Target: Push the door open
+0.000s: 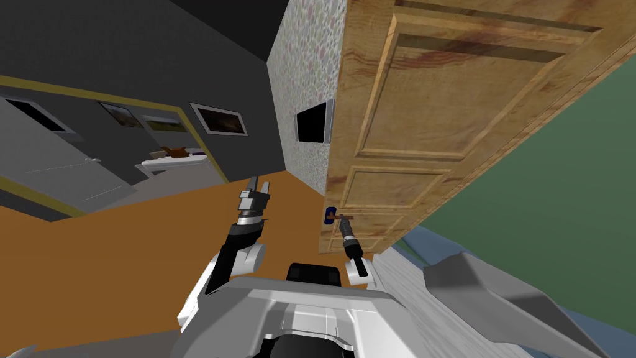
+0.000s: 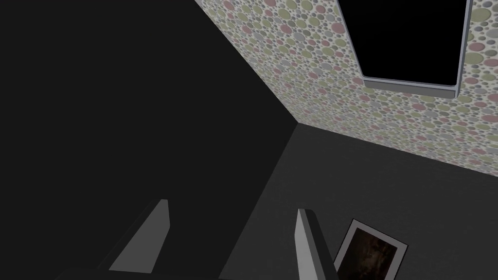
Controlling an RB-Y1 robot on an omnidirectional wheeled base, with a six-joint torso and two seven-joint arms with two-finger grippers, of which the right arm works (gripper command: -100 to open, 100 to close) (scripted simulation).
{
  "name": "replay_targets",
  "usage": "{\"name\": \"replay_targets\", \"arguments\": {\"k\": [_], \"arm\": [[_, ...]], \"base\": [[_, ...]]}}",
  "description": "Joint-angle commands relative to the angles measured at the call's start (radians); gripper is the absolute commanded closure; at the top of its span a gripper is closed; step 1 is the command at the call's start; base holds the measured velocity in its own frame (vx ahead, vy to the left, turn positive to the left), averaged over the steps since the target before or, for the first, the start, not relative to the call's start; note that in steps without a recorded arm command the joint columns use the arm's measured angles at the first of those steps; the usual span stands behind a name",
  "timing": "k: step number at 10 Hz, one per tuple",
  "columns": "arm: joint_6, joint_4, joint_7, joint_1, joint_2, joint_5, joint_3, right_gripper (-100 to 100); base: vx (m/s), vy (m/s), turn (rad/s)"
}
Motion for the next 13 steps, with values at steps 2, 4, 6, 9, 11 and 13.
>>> {"name": "replay_targets", "arguments": {"k": [2, 4, 6, 9, 11, 13], "arm": [[0.0, -0.007, -0.001, -0.001, 0.008, -0.009, -0.031, 100], [0.001, -0.009, -0.001, -0.001, 0.029, -0.014, -0.05, 100], [0.001, -0.011, -0.001, -0.001, 0.058, -0.019, -0.066, 100], [0.0, -0.012, -0.002, 0.002, 0.015, -0.025, -0.091, 100], [-0.001, -0.014, -0.003, 0.004, -0.001, -0.031, -0.114, 100], [-0.001, -0.017, -0.004, 0.006, -0.005, -0.036, -0.135, 100]], "base": [[0.18, 0.11, -0.079], [0.15, 0.124, -0.092], [0.128, 0.112, -0.079], [0.116, 0.062, -0.065], [0.189, 0.118, -0.079], [0.198, 0.101, -0.081]]}}
